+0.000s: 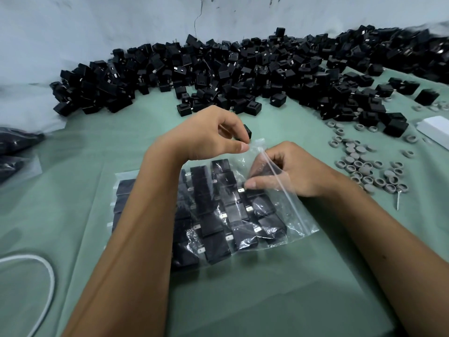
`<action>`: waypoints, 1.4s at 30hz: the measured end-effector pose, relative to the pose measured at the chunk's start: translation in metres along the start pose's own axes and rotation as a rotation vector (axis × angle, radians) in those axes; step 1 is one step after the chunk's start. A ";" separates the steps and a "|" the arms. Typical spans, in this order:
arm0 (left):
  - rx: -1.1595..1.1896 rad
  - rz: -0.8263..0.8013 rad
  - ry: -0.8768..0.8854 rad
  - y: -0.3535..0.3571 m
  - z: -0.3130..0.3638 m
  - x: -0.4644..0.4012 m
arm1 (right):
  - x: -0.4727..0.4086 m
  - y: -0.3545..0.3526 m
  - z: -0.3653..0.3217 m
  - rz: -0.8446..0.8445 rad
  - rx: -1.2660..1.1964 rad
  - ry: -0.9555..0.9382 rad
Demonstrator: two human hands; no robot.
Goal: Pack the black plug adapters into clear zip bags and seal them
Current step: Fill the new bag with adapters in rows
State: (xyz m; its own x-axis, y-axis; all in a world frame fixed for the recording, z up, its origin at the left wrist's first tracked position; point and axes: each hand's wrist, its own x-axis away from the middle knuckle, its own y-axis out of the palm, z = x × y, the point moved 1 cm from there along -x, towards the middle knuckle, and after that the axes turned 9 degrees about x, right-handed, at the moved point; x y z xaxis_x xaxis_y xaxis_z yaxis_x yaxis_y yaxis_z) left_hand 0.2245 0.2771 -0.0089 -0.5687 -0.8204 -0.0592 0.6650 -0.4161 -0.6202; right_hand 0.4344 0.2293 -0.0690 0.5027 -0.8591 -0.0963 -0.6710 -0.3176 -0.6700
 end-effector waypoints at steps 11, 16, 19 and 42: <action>-0.099 -0.038 -0.155 0.000 -0.009 0.000 | -0.033 -0.020 0.027 0.480 0.348 0.270; -0.099 -0.038 -0.175 -0.002 -0.009 0.000 | -0.076 -0.023 0.014 0.081 0.709 0.011; -0.113 -0.026 -0.150 0.000 -0.007 -0.001 | -0.082 -0.025 0.015 0.090 0.712 0.003; -0.260 -0.089 0.033 0.033 0.012 -0.014 | 0.010 -0.031 0.010 0.208 -0.154 0.249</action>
State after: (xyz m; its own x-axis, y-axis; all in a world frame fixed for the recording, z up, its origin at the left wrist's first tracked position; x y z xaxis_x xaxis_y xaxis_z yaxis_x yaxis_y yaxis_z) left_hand 0.2597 0.2699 -0.0195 -0.6374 -0.7703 -0.0183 0.4678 -0.3681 -0.8035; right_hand 0.4657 0.2341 -0.0568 0.2109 -0.9772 -0.0239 -0.8290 -0.1659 -0.5341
